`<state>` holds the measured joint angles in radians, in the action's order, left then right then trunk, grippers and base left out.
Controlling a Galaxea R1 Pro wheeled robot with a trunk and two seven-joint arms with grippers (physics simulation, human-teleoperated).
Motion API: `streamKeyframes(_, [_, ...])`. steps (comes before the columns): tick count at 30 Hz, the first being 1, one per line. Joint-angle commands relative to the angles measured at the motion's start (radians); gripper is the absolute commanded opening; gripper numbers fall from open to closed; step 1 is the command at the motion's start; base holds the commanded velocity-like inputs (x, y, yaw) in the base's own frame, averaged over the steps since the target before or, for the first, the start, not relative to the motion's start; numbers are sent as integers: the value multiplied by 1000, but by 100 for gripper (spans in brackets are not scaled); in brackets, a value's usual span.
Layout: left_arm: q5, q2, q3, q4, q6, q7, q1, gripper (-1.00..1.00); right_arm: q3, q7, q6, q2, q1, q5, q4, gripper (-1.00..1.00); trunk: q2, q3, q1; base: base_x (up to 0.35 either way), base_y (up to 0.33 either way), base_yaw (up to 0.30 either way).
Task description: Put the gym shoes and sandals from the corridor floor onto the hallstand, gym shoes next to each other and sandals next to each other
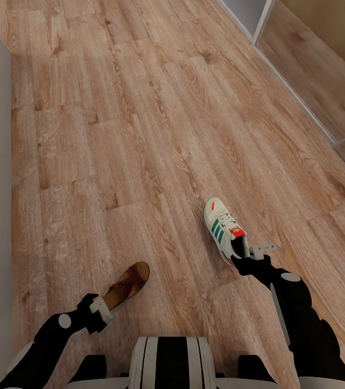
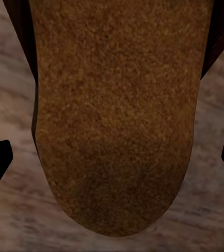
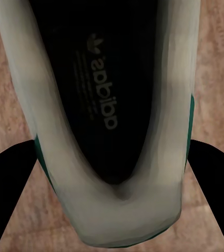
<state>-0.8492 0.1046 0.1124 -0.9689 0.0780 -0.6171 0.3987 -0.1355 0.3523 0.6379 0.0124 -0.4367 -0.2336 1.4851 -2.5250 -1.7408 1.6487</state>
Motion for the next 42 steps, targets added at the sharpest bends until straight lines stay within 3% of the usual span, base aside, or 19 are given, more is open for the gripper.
streamKeyframes(1, [-2,0,1,-2,5,-6,0,100,-1,9,3,0,0,-10,1,-100,0,-1,0,0,0,0])
streamKeyframes(5, [-2,0,1,-1,5,12,0,100,-1,9,3,0,0,-10,1,-100,0,-1,0,0,0,0])
streamKeyframes(6, [-2,0,1,-1,5,24,0,-100,-1,9,3,0,0,-10,1,-100,0,-1,0,0,0,0])
streamKeyframes(42, [-1,0,1,-4,4,39,-1,-100,-1,10,3,0,0,-10,1,-100,0,-1,0,0,0,0])
